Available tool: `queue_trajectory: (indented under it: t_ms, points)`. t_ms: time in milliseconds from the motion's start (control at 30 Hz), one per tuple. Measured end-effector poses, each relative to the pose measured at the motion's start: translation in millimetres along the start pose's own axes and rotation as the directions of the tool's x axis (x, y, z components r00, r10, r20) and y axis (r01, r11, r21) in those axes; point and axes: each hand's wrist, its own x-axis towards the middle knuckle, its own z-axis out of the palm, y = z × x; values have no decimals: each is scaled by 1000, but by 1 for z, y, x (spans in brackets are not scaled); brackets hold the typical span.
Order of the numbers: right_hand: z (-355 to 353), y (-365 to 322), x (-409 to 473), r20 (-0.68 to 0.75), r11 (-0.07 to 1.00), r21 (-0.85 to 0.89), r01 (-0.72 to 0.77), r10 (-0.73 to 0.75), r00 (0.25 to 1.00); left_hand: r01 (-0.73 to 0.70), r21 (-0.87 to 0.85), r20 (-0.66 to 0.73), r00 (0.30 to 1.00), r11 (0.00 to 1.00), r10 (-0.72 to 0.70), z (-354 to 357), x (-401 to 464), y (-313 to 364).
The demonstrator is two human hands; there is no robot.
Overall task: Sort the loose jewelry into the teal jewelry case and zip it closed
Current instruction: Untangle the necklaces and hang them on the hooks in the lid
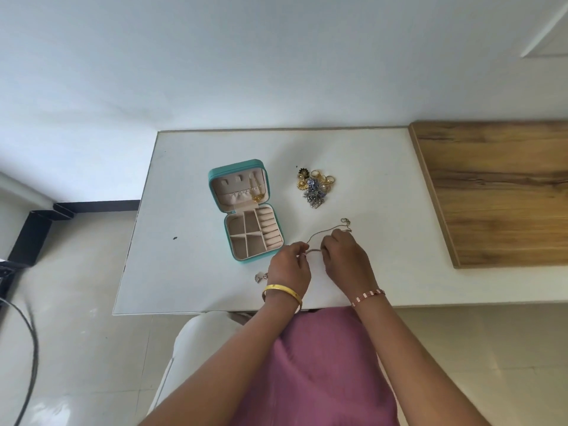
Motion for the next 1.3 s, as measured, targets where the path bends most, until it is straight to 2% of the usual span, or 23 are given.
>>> queue_trajectory:
  t_ms: [133,233,300,467,633,767,833,900,1033,1167,1300]
  points:
    - [-3,7,-13,51,998,50,-34,31,998,-51,193,79,996,980,36,7,4,1]
    - [-9,8,-5,-12,987,128,-94,97,995,-68,226,85,995,972,50,8,7,1]
    - [-12,6,7,-78,989,119,-90,100,992,-69,218,81,995,974,52,6,7,1]
    - [-14,-2,30,-26,992,-125,3,-6,1000,-64,196,62,997,978,53,0,8,-3]
    - [-14,-6,24,-58,927,-365,85,-113,992,-50,171,43,998,984,43,-1,10,-2]
    - [-12,-6,21,-35,900,-431,56,-78,996,-51,154,36,998,987,45,-2,8,2]
    - [-15,-7,22,-28,942,-337,8,-19,999,-71,131,22,997,989,69,-5,7,7]
    - [-18,-9,24,-15,985,-172,-11,8,1000,-107,118,-13,994,987,109,-9,7,11]
    - [-43,-26,26,19,993,116,0,-3,1000,-142,106,-24,989,984,145,-22,9,24]
    - [-81,-42,24,71,934,355,-34,9,997,-147,-35,-28,989,989,146,-42,1,40]
    - [-121,-57,21,153,804,581,-126,45,987,-182,-227,-57,983,957,173,-69,-11,53]
